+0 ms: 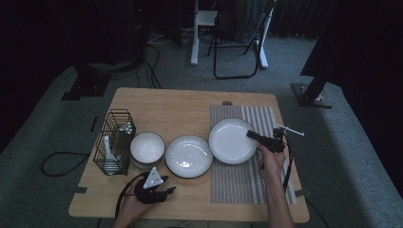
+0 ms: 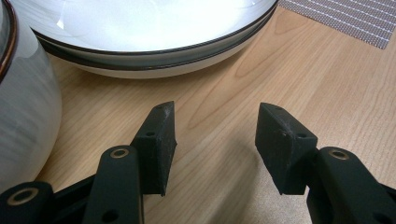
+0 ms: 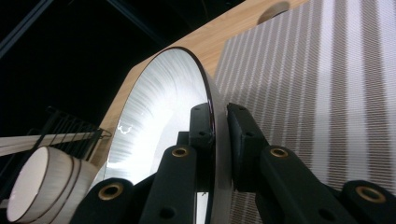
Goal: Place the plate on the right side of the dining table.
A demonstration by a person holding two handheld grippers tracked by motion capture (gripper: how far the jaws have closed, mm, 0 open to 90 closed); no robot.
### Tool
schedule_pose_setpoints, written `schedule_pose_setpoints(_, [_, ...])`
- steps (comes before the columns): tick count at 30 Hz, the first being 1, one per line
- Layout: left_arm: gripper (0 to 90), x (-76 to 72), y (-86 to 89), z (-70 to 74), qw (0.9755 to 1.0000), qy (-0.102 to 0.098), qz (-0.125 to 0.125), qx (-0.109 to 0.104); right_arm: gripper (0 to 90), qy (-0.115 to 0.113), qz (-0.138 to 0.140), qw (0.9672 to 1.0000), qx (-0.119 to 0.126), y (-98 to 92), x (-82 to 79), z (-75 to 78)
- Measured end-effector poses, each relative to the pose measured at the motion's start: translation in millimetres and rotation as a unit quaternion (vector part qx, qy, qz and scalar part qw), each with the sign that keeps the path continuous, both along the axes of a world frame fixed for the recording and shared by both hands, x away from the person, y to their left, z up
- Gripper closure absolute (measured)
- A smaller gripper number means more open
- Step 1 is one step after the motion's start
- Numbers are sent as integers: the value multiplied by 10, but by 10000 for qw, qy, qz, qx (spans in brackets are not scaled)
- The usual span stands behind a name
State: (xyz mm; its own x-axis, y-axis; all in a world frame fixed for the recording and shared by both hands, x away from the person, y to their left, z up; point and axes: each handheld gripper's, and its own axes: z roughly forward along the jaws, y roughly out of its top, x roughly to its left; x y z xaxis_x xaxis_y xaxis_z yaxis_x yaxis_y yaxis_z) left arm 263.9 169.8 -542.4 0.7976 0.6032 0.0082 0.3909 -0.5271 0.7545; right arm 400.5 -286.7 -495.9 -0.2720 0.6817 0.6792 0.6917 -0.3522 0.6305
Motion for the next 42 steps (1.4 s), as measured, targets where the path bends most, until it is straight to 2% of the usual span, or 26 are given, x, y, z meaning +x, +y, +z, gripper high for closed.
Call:
schedule_pose_setpoints(11, [485,4,-15,-4,10000,0,-1,36,816,52,-249,9997,-39,-170,-6,-32])
schedule_pose_setpoints(19, [485,6,-26,-10,10000,17,-20,92,817,121,-444,9989,35,-305,-19,-106])
schedule_pose_setpoints(27, [486,10,-29,-15,9999,25,-15,113,817,184,-520,9985,-22,-399,-45,-165])
schedule_pose_setpoints(31, [489,8,-36,-19,9999,24,-9,109,814,185,-564,9982,-121,-422,-40,-180])
schedule_pose_setpoints(36, [488,10,-41,-22,9999,33,-9,99,815,208,-564,9981,-91,-416,-21,-204])
schedule_pose_setpoints(42, [489,8,-47,-25,10000,28,-4,81,814,245,-576,9979,-180,-416,0,-241])
